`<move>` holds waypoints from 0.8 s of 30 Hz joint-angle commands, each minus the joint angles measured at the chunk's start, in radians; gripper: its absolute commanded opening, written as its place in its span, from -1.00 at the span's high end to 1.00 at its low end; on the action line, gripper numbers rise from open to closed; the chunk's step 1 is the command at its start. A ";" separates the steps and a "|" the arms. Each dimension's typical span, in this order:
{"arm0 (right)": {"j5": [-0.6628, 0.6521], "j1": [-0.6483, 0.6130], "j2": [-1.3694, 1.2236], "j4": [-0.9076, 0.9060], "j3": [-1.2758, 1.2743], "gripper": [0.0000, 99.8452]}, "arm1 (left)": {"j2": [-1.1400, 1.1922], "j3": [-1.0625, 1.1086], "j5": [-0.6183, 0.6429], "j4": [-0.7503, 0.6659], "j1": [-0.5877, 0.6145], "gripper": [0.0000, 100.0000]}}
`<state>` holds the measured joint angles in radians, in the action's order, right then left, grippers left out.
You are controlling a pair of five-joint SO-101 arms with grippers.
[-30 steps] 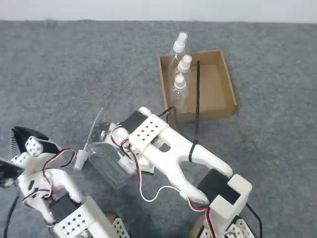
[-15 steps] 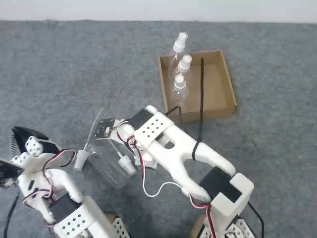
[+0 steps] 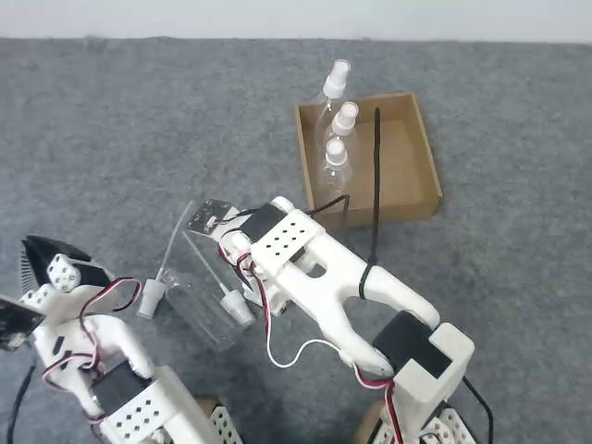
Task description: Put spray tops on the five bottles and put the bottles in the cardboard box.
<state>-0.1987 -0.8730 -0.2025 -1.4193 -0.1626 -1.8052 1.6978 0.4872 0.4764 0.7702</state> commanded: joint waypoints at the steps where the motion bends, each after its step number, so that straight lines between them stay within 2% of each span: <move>1: 0.029 0.013 0.071 0.061 -0.044 0.30 | -0.014 -0.013 -0.012 -0.015 -0.005 0.97; 6: 0.031 0.015 0.071 0.116 -0.080 0.46 | -0.014 -0.013 -0.012 -0.014 -0.005 0.97; 15: 0.031 0.013 0.073 0.114 -0.104 0.49 | -0.014 -0.013 -0.014 -0.005 -0.005 0.97; 20: 0.031 0.016 0.082 0.117 -0.101 0.72 | -0.014 -0.013 -0.014 -0.005 -0.005 0.97; 24: 0.029 0.018 0.084 0.110 -0.101 0.75 | -0.014 -0.013 -0.014 -0.005 -0.005 0.97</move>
<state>-0.1803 -0.8730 -0.2025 -1.3103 -0.2762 -1.8052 1.6978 0.4872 0.4764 0.7702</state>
